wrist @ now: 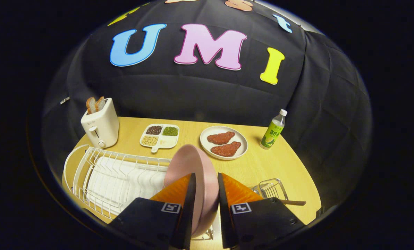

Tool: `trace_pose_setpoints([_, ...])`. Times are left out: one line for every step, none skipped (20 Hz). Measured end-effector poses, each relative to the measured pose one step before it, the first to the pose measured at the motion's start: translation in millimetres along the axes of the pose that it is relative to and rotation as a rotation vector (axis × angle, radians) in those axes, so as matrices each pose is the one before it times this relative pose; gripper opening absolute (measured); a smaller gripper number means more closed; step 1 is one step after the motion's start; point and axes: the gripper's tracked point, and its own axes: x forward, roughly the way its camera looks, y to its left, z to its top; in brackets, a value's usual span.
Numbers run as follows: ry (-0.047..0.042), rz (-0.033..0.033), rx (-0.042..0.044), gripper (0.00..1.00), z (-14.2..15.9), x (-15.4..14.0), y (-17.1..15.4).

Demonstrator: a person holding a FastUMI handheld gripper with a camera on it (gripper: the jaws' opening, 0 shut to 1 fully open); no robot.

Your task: Take the plate from the dish rack, then take the spoon from the basket and place it into the plate.

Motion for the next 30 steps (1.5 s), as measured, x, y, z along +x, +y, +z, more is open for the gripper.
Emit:
trace_pose_setpoints([0.02608,-0.00883,0.00852,0.36,-2.86,-3.05,-0.89])
trace_pose_setpoints([-0.00092,-0.00269,0.01213,0.33,2.69,2.5,1.62])
trace_pose_setpoints([-0.00193,0.00041,0.01338,0.31,2.74,-0.44,2.84])
trace_pose_setpoints([0.00928,-0.0071,0.00426,0.29,-1.18,-2.42,0.94])
trace_pose_setpoints([0.00024,-0.00076,0.00169,0.28,1.61,1.46,1.01])
trace_pose_setpoints([-0.00626,-0.00558,-0.00175,0.27,4.19,-2.37,2.88])
trace_pose_setpoints([-0.0043,-0.00463,-0.00321,0.27,2.68,-0.82,0.86])
trace_pose_setpoints([-0.00958,-0.0088,-0.00534,0.26,3.93,-0.34,2.54])
trace_pose_setpoints([-0.01927,-0.01437,-0.00812,0.26,7.14,-1.93,-0.88])
trace_pose_setpoints([-0.0186,-0.00821,-0.00731,0.25,6.11,-1.68,1.88])
trace_pose_setpoints([-0.01802,-0.00536,-0.0166,0.25,6.8,-1.93,1.04])
trace_pose_setpoints([-0.01835,-0.00418,-0.02204,0.25,5.63,-1.42,-0.17])
trace_pose_setpoints([-0.01808,-0.0057,-0.02309,0.25,5.09,-1.3,-1.06])
trace_pose_setpoints([-0.01725,-0.01043,-0.02043,0.25,4.48,-1.34,-3.26])
trace_pose_setpoints([-0.02258,-0.01248,-0.0173,0.25,6.1,-1.34,-5.68])
trace_pose_setpoints([-0.01404,0.00333,-0.0037,0.23,3.93,-2.0,-1.27])
trace_pose_setpoints([-0.00643,0.00447,0.00227,0.23,2.77,-1.51,-1.52])
trace_pose_setpoints([0.00291,0.00376,0.00246,0.23,-0.76,0.61,-3.51])
trace_pose_setpoints([0.01106,0.00562,0.00561,0.23,-2.5,-0.54,-3.75])
trace_pose_setpoints([0.01048,0.01221,0.01245,0.23,-3.14,-0.62,-2.15])
trace_pose_setpoints([0.00476,0.02015,0.02003,0.23,-1.25,-2.57,-1.38])
trace_pose_setpoints([0.00254,0.01914,0.0166,0.22,-0.83,-1.39,-2.66])
trace_pose_setpoints([0.00068,0.01725,0.00794,0.22,-1.28,-3.51,-4.06])
trace_pose_setpoints([0.00025,0.0161,0.00977,0.22,-1.72,-4.99,-5.99])
trace_pose_setpoints([0.00186,0.01783,0.01421,0.22,-1.27,-4.84,-3.02])
trace_pose_setpoints([0.00583,0.02458,0.02296,0.22,-1.98,-5.92,-1.78])
trace_pose_setpoints([0.00533,0.02691,0.02978,0.22,-1.6,-7.84,-2.39])
trace_pose_setpoints([0.00672,0.02736,0.03159,0.22,-1.57,-7.64,-3.53])
trace_pose_setpoints([0.00494,0.02367,0.02506,0.22,-1.46,-8.34,-3.91])
trace_pose_setpoints([0.00668,0.01614,0.0178,0.22,-1.84,-7.31,-4.48])
